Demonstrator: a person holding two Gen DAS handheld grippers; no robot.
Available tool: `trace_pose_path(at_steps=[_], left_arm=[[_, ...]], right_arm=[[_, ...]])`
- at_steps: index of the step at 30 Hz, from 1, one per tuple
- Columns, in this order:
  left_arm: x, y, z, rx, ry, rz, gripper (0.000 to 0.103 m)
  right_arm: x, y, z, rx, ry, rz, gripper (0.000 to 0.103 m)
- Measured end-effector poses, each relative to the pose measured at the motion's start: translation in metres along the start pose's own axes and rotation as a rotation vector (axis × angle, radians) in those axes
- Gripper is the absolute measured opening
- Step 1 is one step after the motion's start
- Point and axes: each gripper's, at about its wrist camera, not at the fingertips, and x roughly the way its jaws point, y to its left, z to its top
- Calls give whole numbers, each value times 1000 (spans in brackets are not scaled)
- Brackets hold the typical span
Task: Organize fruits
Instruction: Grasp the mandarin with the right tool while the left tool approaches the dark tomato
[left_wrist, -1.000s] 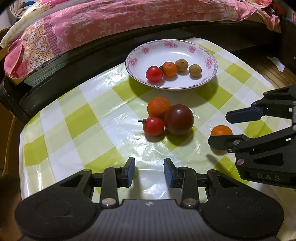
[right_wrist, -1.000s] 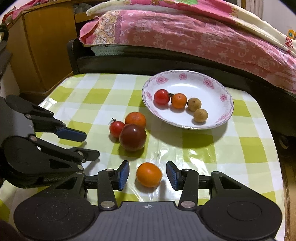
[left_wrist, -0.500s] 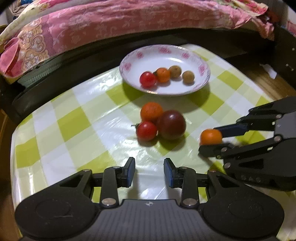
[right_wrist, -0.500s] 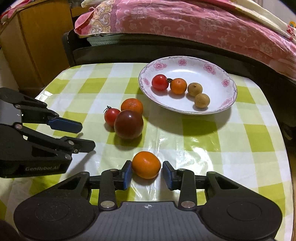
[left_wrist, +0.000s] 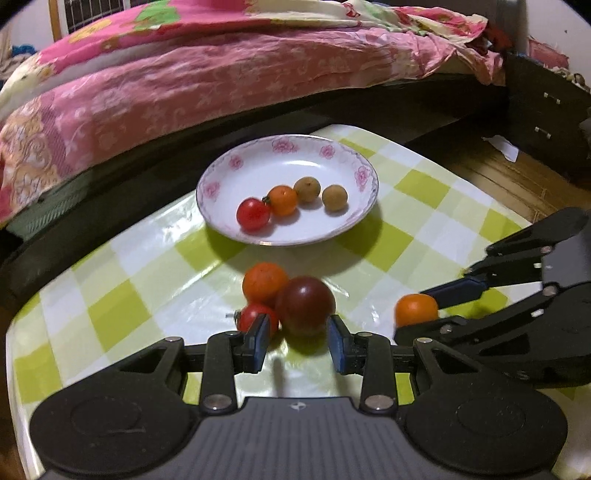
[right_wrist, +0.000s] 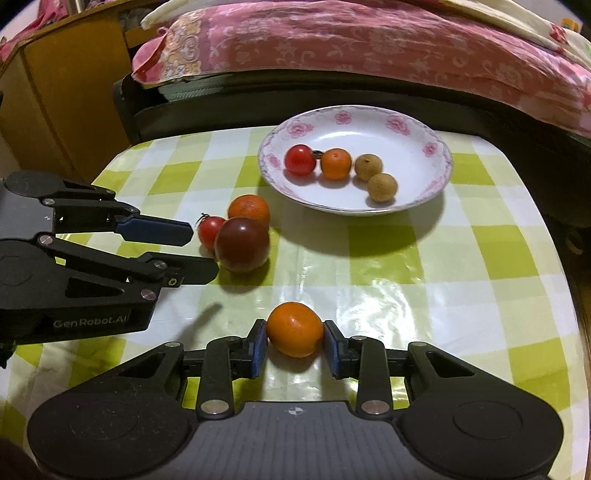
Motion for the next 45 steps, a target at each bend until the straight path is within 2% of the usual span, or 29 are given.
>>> trace_pose_path(at_steps=[5, 10, 13, 18, 23, 29, 34, 39, 45], left_arm=[[9, -5, 10, 25, -27, -8, 42], [15, -14, 12, 54, -20, -26, 43], [20, -21, 11, 96, -19, 8, 44], [24, -20, 16, 84, -28, 6, 45], [30, -27, 18, 120, -42, 32, 46], [24, -21, 16, 80, -32, 21, 44], [5, -21, 8, 44, 29, -43, 44], [0, -33, -2, 99, 43, -15, 44], [9, -31, 3, 80, 18, -18, 46]], right_arm=[[-6, -8, -2, 28, -9, -4, 28], [-9, -15, -3, 45, -10, -10, 28], [-10, -20, -2, 57, -8, -20, 28], [-12, -30, -3, 88, -6, -44, 28], [-10, -33, -5, 97, 3, -54, 28], [-12, -35, -4, 103, -5, -57, 29], [-16, -37, -5, 105, -8, -48, 29], [-18, -32, -10, 79, 2, -48, 29], [-15, -28, -15, 57, 9, -48, 29]])
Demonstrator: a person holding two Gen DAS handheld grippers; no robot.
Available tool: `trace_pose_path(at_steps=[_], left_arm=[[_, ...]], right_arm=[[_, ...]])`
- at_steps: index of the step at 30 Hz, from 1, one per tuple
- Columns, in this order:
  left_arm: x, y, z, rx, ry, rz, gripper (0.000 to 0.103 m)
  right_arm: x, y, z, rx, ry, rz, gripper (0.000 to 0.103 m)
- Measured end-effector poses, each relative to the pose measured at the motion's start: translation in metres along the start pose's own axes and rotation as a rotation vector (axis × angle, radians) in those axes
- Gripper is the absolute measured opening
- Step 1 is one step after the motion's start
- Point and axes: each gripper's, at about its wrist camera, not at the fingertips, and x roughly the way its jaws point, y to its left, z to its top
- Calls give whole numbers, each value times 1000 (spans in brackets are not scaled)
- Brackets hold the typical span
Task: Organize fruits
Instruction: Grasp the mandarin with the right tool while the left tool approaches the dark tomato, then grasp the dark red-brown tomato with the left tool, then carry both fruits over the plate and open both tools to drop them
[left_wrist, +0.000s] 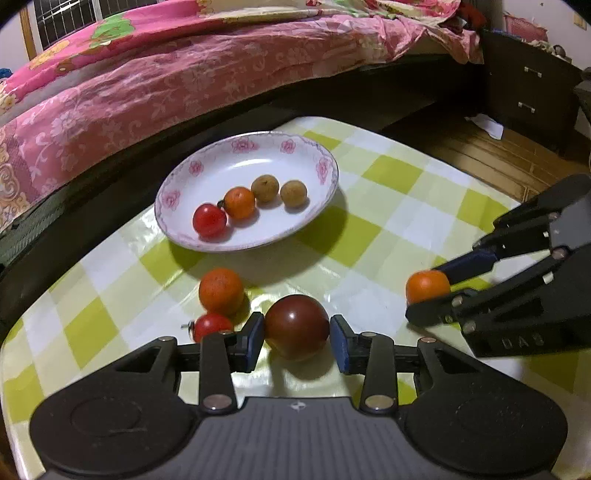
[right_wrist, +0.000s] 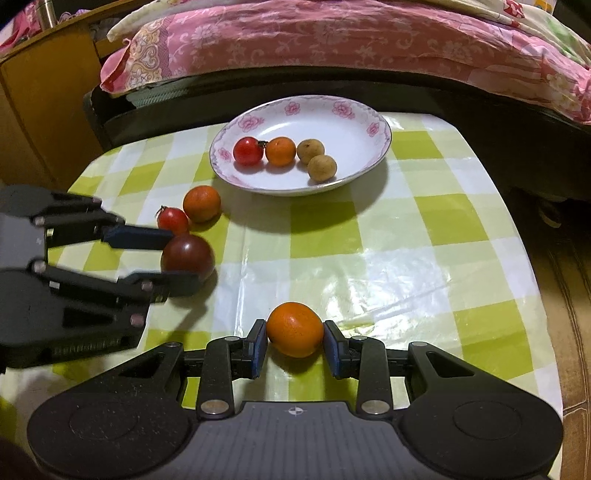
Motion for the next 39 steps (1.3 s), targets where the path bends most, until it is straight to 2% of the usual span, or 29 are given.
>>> trace_pose_path(at_steps=[4, 10, 12, 17, 20, 26, 30, 39], left_arm=[[11, 2, 0, 15, 10, 24, 48], [22, 10, 0, -8, 12, 18, 49], [22, 11, 1, -17, 11, 22, 46], [19, 11, 3, -36, 20, 30, 45], [13, 12, 5, -62, 15, -2, 45], [-2, 9, 15, -68, -34, -13, 45], [-5, 18, 23, -89, -58, 9, 45], [12, 43, 47, -124, -66, 53, 45]], right_arm=[[2, -3, 2, 6, -7, 1, 29], [2, -2, 1, 0, -10, -3, 29], [2, -3, 1, 7, -8, -9, 29], [-1, -3, 1, 11, -12, -27, 28], [-4, -2, 5, 5, -33, -35, 28], [-7, 3, 22, 14, -78, -34, 28], [-8, 7, 37, 9, -118, -45, 28], [4, 5, 73, -4, -166, -62, 28]])
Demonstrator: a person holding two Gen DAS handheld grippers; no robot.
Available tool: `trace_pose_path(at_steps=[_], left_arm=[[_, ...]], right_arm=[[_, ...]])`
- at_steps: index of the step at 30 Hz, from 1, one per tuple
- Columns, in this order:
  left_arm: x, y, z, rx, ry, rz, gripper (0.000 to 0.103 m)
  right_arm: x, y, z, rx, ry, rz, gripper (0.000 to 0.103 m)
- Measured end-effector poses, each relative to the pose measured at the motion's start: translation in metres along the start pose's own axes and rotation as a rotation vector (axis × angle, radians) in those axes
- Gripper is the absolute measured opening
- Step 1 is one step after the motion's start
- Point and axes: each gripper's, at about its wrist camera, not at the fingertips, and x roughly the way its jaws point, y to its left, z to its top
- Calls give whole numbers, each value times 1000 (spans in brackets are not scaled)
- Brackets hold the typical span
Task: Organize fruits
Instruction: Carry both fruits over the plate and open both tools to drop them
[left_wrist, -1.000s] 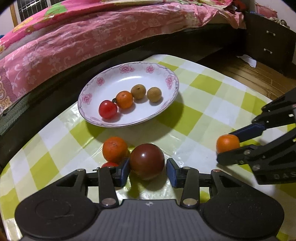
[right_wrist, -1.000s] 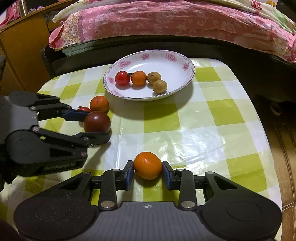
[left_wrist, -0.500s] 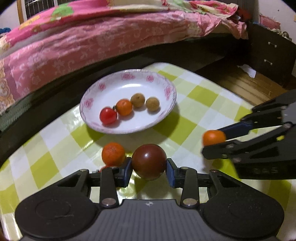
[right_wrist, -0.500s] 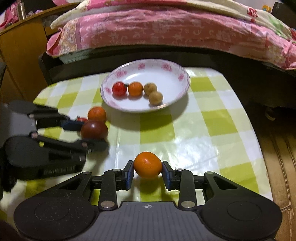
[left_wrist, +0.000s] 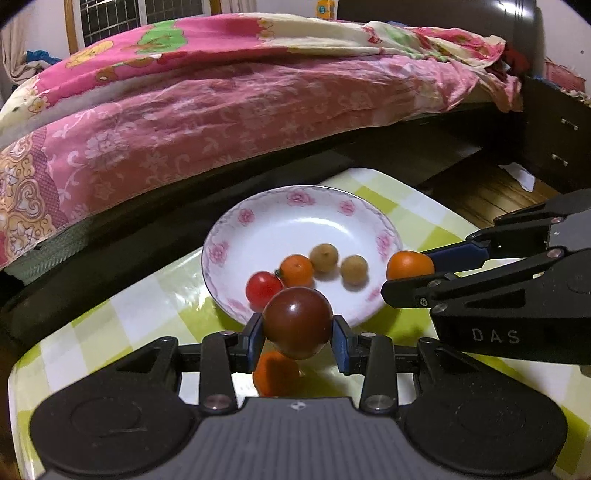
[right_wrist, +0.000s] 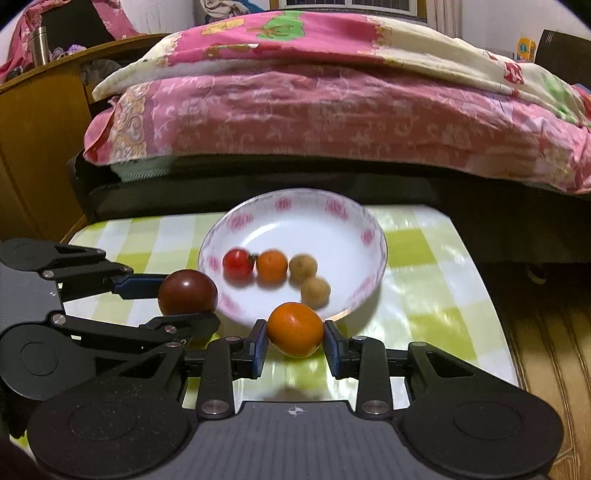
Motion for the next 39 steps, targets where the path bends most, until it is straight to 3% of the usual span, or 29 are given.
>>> trace_pose_path(at_steps=[14, 23, 39], left_arm=[[27, -2, 1, 61, 11, 9, 45], [41, -1, 4, 50, 23, 6, 46], [34, 2, 6, 36, -2, -11, 49]], right_arm=[[36, 0, 14, -49, 2, -4, 28], [48, -13, 17, -32, 28, -17, 29], [47, -19, 19, -3, -12, -26, 36]])
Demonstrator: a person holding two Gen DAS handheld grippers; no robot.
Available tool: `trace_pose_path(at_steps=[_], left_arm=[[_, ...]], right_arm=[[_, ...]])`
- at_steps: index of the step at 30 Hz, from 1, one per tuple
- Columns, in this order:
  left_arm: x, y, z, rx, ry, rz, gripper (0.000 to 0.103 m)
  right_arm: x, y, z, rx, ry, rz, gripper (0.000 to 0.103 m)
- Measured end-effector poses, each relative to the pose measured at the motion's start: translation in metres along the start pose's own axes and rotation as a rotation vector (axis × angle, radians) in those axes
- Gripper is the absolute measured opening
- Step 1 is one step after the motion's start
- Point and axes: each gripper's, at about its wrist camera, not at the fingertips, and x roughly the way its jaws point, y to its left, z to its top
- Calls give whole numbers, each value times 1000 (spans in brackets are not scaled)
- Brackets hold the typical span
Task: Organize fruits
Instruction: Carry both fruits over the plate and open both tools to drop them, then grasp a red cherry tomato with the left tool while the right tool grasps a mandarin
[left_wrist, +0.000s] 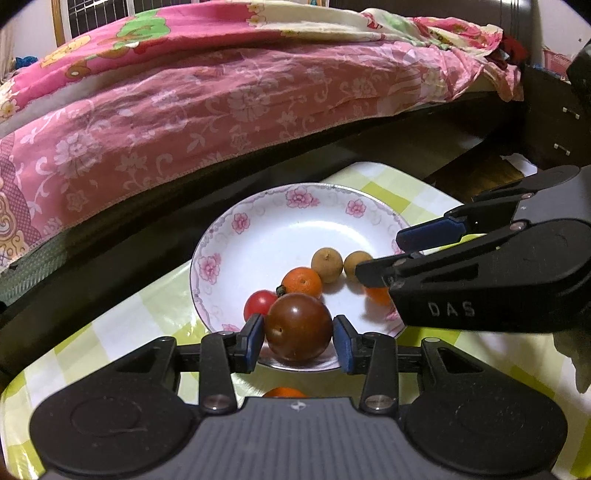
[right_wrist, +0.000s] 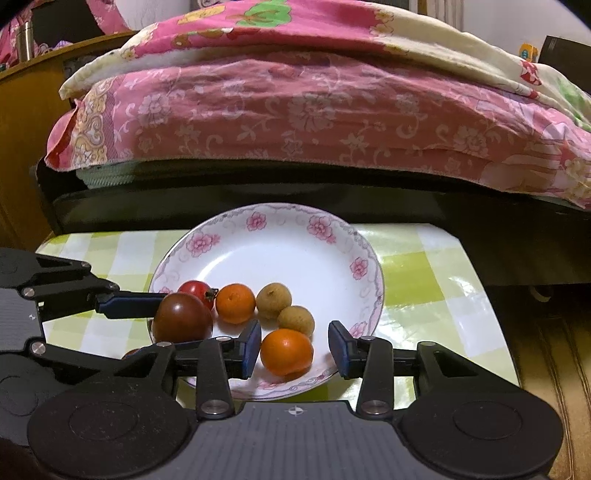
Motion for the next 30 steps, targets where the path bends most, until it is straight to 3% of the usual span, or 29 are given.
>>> trace_pose_path(at_steps=[10, 17, 23, 30], left_arm=[[-28, 15, 7, -51, -67, 13, 49], [-62, 33, 0, -89, -91, 33, 49], [-85, 43, -29, -64, -41, 22, 50], [-69, 43, -68, -59, 45, -43, 50]], right_arm=[[-23, -12, 6, 78, -55, -34, 36], [-50, 8, -3, 73, -58, -29, 36], [-65, 40, -30, 44, -11, -6, 36], [-68, 64, -50, 47, 38, -11, 36]])
